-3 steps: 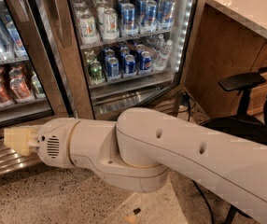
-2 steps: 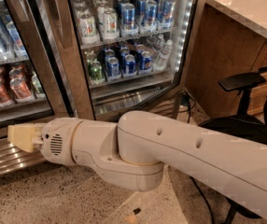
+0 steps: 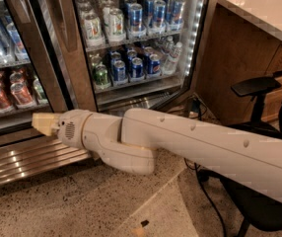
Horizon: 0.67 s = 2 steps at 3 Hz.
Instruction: Open right fridge door
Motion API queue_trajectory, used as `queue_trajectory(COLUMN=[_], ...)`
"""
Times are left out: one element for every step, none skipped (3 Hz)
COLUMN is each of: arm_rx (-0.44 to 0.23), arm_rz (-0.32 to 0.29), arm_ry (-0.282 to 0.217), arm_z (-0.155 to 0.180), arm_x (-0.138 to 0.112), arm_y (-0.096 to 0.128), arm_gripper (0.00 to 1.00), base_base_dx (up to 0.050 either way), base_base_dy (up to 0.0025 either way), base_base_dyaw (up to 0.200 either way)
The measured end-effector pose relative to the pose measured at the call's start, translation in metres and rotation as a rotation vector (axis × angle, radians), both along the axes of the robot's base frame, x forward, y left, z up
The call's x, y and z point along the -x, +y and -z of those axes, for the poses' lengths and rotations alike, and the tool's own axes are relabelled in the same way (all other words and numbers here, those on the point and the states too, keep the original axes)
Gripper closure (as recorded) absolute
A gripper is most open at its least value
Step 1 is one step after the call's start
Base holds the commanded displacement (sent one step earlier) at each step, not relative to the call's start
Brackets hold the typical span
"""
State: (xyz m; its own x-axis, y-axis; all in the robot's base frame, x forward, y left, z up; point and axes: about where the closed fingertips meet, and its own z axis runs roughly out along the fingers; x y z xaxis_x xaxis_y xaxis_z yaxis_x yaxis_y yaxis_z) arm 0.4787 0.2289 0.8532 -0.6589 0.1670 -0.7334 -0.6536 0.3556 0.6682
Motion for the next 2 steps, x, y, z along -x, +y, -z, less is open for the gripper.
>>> queue_trajectory(arm_rx=[0.018,0.045], arm_rz=[0.073,0.105], arm_ry=[-0.009,0.009], arm_z=[0.005,0.015], arm_x=[-0.046,-0.055], arm_y=[0.004,-0.001], arm_gripper=[1.0,1.0], base_base_dx=[0.0,0.0], base_base_dy=[0.0,0.0], base_base_dyaw=[0.0,0.0])
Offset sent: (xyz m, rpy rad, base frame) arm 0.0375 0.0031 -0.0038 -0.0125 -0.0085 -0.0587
